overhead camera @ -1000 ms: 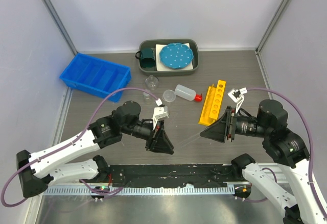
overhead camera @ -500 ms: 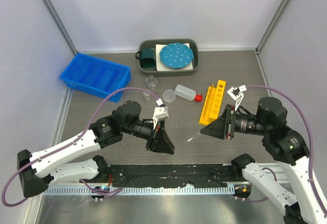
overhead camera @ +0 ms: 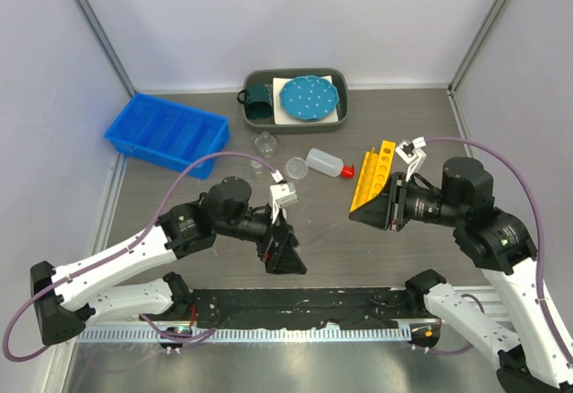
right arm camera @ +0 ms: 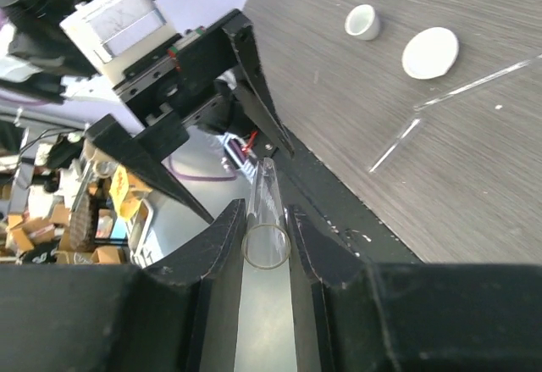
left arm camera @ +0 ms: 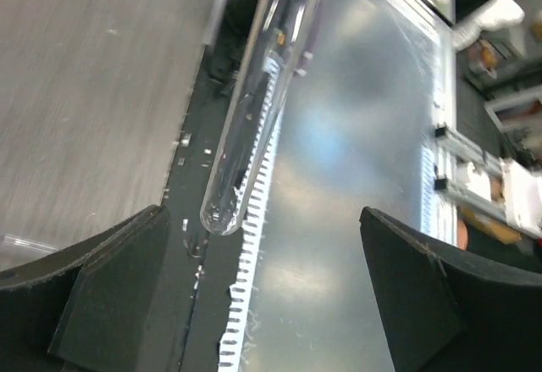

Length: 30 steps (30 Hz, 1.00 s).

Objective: Organize the chemistry lab equipment

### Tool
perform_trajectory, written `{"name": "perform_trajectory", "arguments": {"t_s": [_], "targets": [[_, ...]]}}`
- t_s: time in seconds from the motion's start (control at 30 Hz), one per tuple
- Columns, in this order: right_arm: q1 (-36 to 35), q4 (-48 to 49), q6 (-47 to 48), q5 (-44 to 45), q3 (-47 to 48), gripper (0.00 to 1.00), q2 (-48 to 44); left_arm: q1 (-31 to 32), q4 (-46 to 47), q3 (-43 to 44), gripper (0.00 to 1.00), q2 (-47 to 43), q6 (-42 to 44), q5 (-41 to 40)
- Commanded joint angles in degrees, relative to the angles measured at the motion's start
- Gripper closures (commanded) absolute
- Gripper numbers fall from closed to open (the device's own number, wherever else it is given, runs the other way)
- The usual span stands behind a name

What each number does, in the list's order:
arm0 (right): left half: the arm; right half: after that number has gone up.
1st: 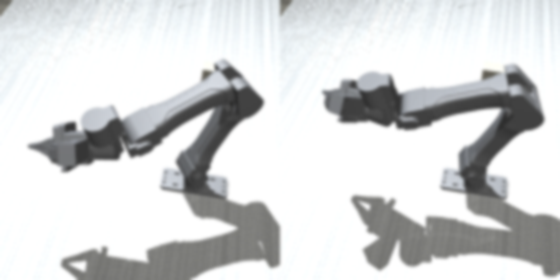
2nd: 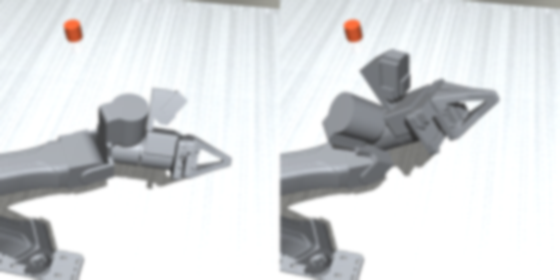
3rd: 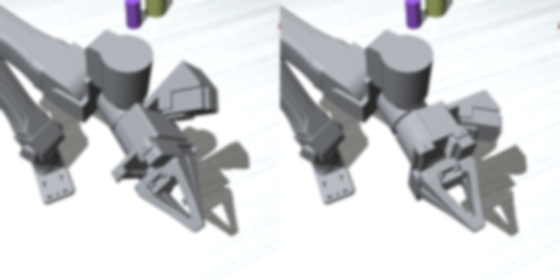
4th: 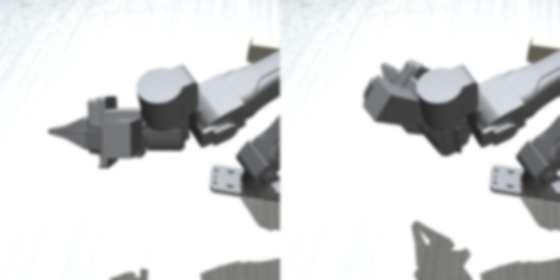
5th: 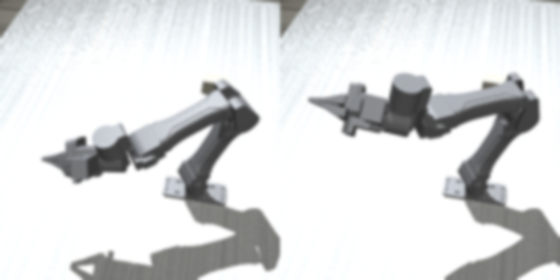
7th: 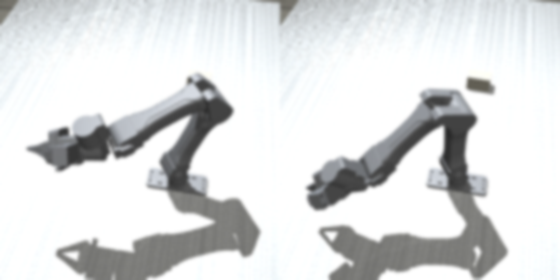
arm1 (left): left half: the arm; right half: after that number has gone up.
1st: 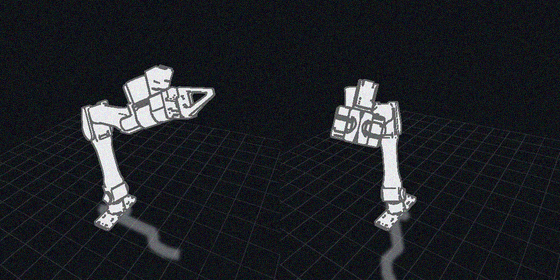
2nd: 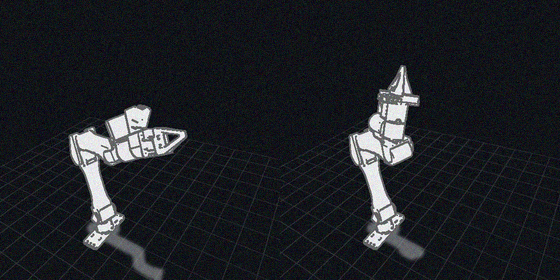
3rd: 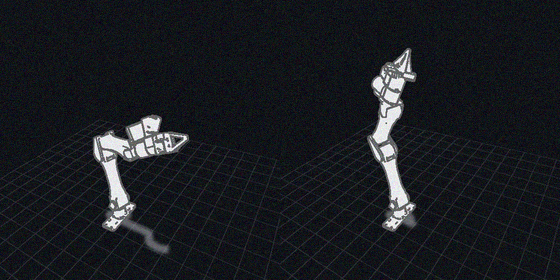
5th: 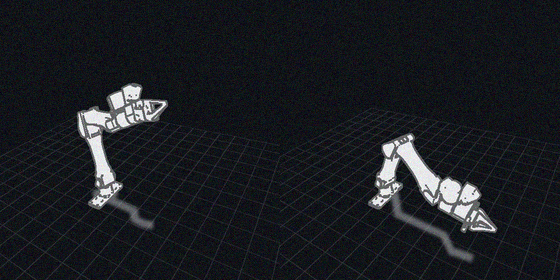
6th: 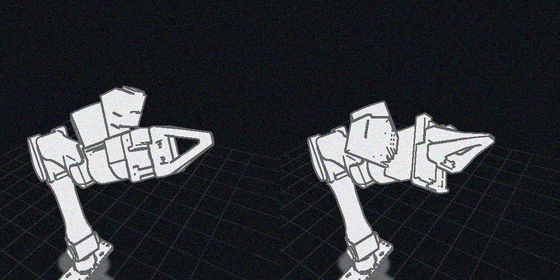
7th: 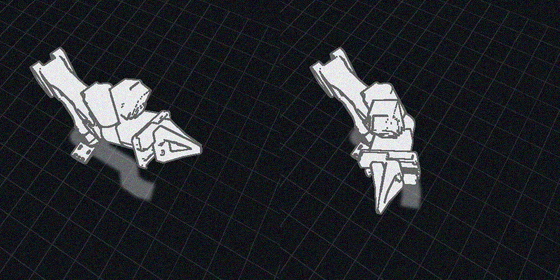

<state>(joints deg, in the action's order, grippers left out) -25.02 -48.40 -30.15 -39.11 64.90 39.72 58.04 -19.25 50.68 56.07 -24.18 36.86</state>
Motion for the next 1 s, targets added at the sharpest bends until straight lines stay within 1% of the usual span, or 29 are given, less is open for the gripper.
{"name": "perform_trajectory", "arguments": {"t_s": [0.0,0.03,0.07,0.13,0.17,0.2,0.27,0.3,0.37,0.4,0.47,0.5,0.6,0.73,0.97], "targets": [[-0.03,-0.46,1.76,7.72,3.03,0.95,4.12,-0.3,-9.89,6.44,0.0,1.05,0.54,-17.4],[-0.12,-1.25,2.63,9.39,3.47,0.95,5.09,-0.47,-11.59,7.41,0.0,1.4,0.02,-21.27],[-0.03,-1.78,3.08,12.19,4.0,0.95,5.97,-0.56,-13.52,9.42,0.0,2.19,-0.59,-28.7],[-0.03,-2.74,4.48,15.45,6.02,0.96,9.03,-1.08,-19.23,12.41,0.0,3.16,-1.65,-36.3],[-0.03,-3.27,5.18,19.12,6.89,0.96,10.01,-1.17,-21.34,13.39,0.0,4.21,-3.13,-40.68],[-0.03,-3.8,5.8,21.16,8.9,0.96,11.33,-1.44,-25.19,14.27,0.0,4.74,-3.76,-46.91],[-0.03,-5.73,7.56,26.6,11.02,0.97,14.84,-1.62,-28.2,16.12,0.0,5.45,-5.51,-51.52],[-0.03,-6.26,7.82,32.2,12.77,0.97,15.99,-1.7,-30.13,16.38,0.0,5.8,-5.78,-53.63],[-0.03,-6.35,8.44,37.77,14.89,0.97,19.41,-1.62,-31.37,16.65,0.0,5.8,-6.49,-54.79],[-0.03,-6.27,8.79,43.62,15.68,0.97,20.47,-1.62,-31.29,16.56,0.0,5.54,-6.4,-54.97],[-0.03,-6.0,9.06,48.75,17.61,0.97,23.89,-1.62,-31.21,15.86,0.0,5.19,-6.4,-54.97],[0.23,-5.48,9.06,53.39,18.32,0.97,25.13,-1.7,-31.2,15.6,0.0,4.84,-6.31,-55.05],[0.67,-4.16,9.14,58.34,21.57,0.97,29.96,-1.62,-31.03,14.54,0.0,4.48,-5.79,-56.02],[3.91,-3.37,10.29,62.04,26.32,0.97,36.11,-1.62,-31.03,13.75,0.0,4.48,-5.52,-55.15],[11.91,-0.82,11.87,61.79,31.5,0.99,44.64,-1.62,-31.47,12.69,0.0,3.69,-5.0,-54.53]]}}
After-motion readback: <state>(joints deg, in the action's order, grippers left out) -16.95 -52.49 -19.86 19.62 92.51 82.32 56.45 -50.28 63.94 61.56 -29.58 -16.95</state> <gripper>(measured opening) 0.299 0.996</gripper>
